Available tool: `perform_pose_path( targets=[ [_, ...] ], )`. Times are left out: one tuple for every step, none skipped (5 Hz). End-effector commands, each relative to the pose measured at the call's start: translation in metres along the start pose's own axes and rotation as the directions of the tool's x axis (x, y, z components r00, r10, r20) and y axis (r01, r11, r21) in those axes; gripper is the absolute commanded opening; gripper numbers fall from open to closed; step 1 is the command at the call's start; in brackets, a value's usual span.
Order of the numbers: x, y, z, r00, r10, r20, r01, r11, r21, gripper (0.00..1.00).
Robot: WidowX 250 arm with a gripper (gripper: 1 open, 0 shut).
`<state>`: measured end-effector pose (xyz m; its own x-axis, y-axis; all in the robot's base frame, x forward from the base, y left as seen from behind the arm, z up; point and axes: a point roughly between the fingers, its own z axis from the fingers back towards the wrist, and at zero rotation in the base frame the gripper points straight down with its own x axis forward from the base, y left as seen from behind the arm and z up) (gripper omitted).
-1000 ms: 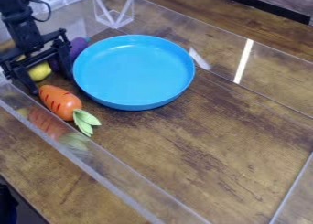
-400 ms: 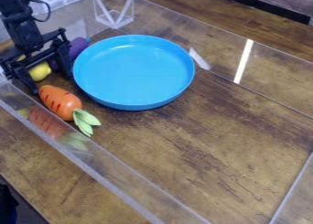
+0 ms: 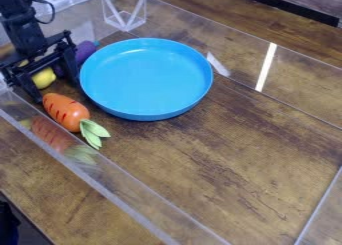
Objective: Move the carrot to the left side
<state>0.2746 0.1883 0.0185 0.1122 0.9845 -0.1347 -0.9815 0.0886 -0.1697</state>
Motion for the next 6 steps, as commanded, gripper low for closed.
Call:
perform_pose_path(
  targets=[
    [-0.0075,-0.0075,-0.0014,1.0,-0.012,0.004,0.012,1.0,-0.006,1.0],
    [-0.0081,-0.0091,-0.0015,1.0,0.001,0.003,-0.001,1.0,-0.006,1.0],
    [-0.0091,-0.0108,-0.0019,1.0,0.015,0.002,-0.015,1.0,-0.008,1.0],
    [-0.009,-0.0121,-0.0021,0.999,0.032,0.001,-0.032,0.999,-0.011,1.0],
    [-0.0078,-0.0127,-0.0019,0.999,0.046,0.003,-0.046,0.999,-0.012,1.0],
    [-0.0073,-0.015,-0.0024,0.999,0.051,0.004,-0.051,0.999,-0.015,1.0]
  ],
)
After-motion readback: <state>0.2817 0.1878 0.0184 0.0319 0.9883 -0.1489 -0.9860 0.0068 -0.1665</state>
